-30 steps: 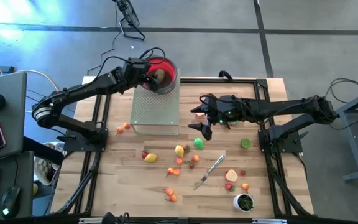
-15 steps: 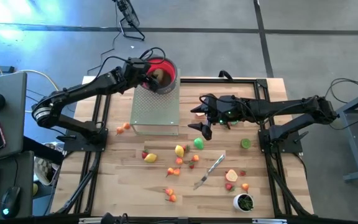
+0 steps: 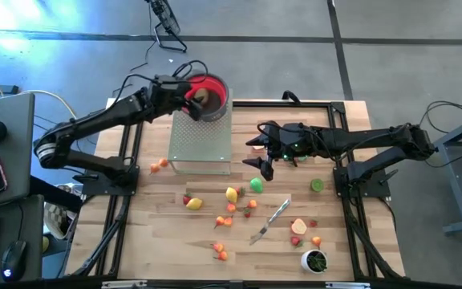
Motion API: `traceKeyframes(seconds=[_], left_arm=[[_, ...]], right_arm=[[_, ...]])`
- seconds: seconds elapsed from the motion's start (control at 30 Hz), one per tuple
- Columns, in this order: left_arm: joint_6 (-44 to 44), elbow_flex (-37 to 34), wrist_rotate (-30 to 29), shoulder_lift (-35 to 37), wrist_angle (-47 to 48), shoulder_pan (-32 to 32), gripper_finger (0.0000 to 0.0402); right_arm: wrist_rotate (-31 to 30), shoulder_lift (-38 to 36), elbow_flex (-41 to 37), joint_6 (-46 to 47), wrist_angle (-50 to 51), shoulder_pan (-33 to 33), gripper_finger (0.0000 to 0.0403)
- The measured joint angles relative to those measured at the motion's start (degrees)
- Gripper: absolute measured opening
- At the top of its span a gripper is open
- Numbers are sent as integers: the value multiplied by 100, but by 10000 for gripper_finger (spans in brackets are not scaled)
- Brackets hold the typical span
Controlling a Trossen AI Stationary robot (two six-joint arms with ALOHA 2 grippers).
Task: Pick & Place Fruit
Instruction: Put the half apple into the red strainer on the shelf
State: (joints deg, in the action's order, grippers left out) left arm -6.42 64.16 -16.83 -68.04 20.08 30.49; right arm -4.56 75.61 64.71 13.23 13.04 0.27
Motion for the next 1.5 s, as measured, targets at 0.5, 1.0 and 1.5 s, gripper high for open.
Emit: traceKeyframes(seconds=[0.5, 1.0, 1.5], left_arm=[[13, 0, 322, 425, 156, -218, 267], [169, 0, 329, 537, 252, -1538, 267], [339, 0, 336, 535, -24, -2389, 267]], right_arm=[[2, 0, 0, 0, -167, 0, 301], [2, 0, 0, 0, -167, 0, 301], [7, 0, 0, 0, -164, -1, 301]])
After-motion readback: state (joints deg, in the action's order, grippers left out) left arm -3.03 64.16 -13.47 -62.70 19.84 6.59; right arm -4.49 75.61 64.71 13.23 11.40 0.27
